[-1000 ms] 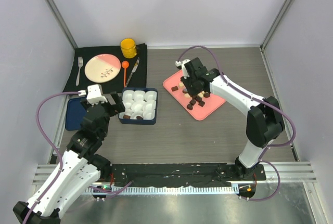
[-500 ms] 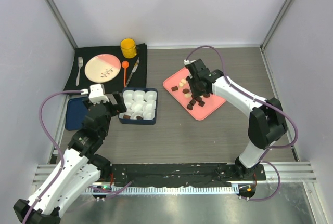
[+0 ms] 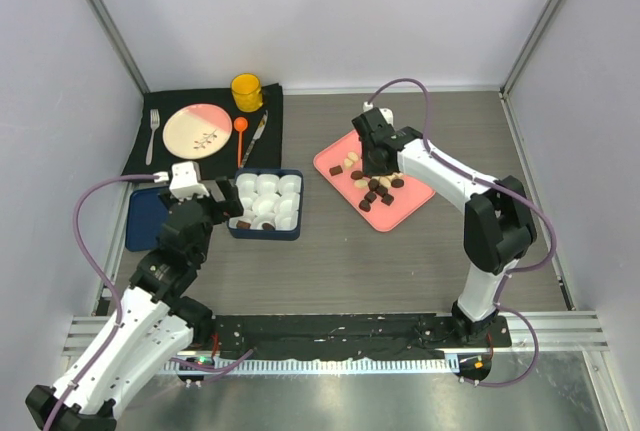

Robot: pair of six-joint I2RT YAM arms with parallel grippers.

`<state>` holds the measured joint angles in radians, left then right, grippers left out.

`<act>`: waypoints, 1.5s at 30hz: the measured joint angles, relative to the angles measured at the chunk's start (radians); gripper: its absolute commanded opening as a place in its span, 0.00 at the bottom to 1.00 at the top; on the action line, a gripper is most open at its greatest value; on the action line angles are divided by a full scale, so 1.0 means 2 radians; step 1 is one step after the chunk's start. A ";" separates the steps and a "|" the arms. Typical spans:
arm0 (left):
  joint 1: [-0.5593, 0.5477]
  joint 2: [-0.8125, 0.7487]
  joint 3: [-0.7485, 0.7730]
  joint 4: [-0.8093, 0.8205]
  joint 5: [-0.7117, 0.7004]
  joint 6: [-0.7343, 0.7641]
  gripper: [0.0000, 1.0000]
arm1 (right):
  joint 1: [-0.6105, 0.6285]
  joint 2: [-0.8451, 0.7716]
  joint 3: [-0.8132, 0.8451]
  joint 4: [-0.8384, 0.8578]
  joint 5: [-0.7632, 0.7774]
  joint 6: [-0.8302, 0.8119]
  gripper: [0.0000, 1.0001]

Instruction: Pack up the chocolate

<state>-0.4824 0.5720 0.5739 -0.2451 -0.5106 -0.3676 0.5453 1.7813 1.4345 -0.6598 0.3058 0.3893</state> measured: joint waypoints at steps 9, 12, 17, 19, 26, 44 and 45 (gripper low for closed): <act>0.000 -0.013 0.000 0.000 0.003 -0.001 1.00 | 0.000 0.023 0.005 -0.004 0.014 0.050 0.32; 0.000 -0.017 0.000 0.000 0.004 -0.002 1.00 | 0.000 0.027 0.006 -0.004 0.017 0.061 0.32; 0.000 -0.018 0.000 0.000 0.004 -0.008 1.00 | 0.000 0.036 0.010 -0.004 0.019 0.072 0.32; 0.000 -0.019 0.000 0.000 0.005 -0.008 1.00 | 0.000 0.039 0.010 -0.003 0.019 0.073 0.32; 0.000 -0.020 0.000 0.000 0.005 -0.009 1.00 | 0.000 0.045 0.011 -0.002 0.019 0.082 0.33; 0.000 -0.020 0.000 0.000 0.005 -0.009 1.00 | -0.001 0.065 0.017 0.001 0.024 0.087 0.34; 0.000 -0.020 0.000 0.000 0.005 -0.009 1.00 | -0.001 0.068 0.017 0.001 0.023 0.087 0.33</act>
<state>-0.4824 0.5316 0.5739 -0.2447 -0.4999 -0.3855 0.5426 1.9179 1.4693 -0.6586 0.3527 0.5629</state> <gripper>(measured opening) 0.996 0.345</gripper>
